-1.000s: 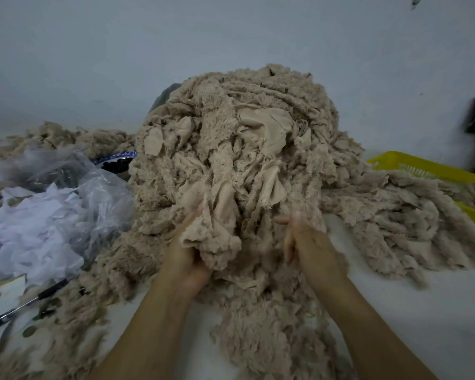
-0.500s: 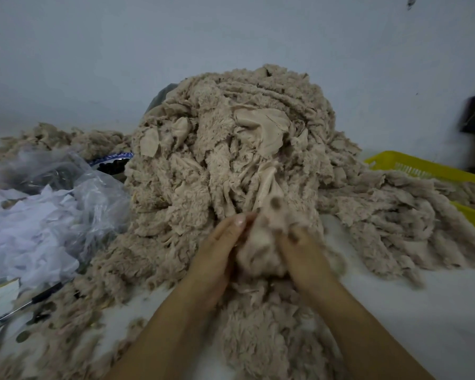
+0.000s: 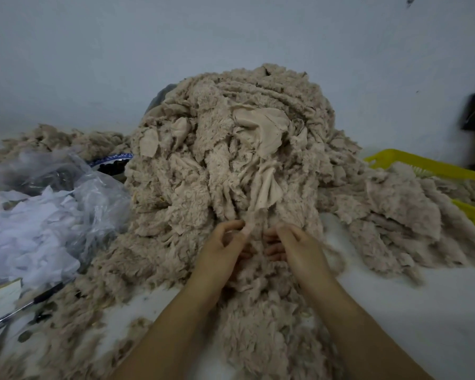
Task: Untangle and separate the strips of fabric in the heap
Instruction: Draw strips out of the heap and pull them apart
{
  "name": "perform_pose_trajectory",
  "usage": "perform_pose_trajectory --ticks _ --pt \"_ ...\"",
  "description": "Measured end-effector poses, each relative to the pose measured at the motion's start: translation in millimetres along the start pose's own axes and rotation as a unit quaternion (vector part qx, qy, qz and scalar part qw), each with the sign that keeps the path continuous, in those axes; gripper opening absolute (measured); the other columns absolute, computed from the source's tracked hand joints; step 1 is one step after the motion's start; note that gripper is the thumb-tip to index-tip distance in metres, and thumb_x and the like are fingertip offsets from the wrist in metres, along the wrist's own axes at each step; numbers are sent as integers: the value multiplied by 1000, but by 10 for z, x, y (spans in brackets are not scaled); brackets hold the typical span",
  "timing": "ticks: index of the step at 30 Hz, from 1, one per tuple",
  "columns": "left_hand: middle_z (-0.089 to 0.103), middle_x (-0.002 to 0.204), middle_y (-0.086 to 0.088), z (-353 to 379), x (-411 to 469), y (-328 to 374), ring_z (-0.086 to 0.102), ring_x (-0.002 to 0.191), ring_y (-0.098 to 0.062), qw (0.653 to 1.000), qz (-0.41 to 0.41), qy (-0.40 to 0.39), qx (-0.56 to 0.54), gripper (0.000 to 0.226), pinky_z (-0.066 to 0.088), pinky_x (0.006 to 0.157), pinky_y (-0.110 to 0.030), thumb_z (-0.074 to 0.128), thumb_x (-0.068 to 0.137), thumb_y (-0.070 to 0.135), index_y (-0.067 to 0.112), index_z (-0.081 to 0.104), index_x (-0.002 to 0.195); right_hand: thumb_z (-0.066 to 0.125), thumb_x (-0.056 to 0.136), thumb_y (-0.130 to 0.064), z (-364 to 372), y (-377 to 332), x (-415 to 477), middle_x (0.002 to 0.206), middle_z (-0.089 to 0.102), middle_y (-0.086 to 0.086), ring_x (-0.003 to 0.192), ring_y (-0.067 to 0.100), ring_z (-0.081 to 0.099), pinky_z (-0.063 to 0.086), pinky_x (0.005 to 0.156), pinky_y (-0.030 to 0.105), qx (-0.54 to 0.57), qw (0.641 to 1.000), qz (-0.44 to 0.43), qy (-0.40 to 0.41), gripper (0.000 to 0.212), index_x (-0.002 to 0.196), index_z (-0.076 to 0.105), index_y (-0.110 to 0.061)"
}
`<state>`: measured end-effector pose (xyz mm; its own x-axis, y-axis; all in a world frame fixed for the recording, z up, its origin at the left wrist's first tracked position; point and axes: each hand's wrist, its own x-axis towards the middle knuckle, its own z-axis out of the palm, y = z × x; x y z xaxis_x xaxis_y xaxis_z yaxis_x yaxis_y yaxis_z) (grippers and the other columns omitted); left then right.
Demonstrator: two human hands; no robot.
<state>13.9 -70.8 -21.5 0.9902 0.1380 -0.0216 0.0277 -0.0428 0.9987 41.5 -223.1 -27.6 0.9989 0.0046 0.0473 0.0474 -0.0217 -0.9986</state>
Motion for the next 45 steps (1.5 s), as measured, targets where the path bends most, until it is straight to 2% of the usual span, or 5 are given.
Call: perform_pose_trajectory --ticks 7,14,26,33,45 --pt "57 62 14 73 -100 20 52 56 -3 984 112 -65 120 25 42 51 -17 60 95 44 32 55 74 50 73 -83 53 -15 -107 86 72 -16 79 -2 68 52 65 11 -47 994 -34 -87 46 84 70 -43" --pt "39 58 11 89 -156 59 38 54 -6 984 119 -97 85 41 32 51 -17 63 94 40 24 43 61 50 102 -29 -62 -51 20 73 68 4 64 17 64 52 59 31 111 991 55 40 34 77 70 -18" --pt "28 57 5 74 -255 116 26 50 -7 936 157 -262 177 44 25 52 -25 56 99 21 19 35 60 54 99 -33 37 -63 -30 80 73 -9 81 10 70 58 69 33 126 987 94 -9 22 86 69 -24" --pt "75 86 14 51 -164 159 70 83 0 998 51 -41 -6 38 51 72 -14 49 93 56 33 76 81 51 100 -35 27 -105 -144 57 44 -13 54 5 43 35 50 24 -123 983 -109 -77 36 66 45 -22" --pt "63 75 -4 -65 -25 138 59 69 -15 981 -34 -78 -173 14 51 61 -26 63 88 30 20 64 79 43 89 -68 102 -19 -196 63 52 -19 60 -1 49 40 62 24 -178 948 -75 -253 42 69 53 -33"
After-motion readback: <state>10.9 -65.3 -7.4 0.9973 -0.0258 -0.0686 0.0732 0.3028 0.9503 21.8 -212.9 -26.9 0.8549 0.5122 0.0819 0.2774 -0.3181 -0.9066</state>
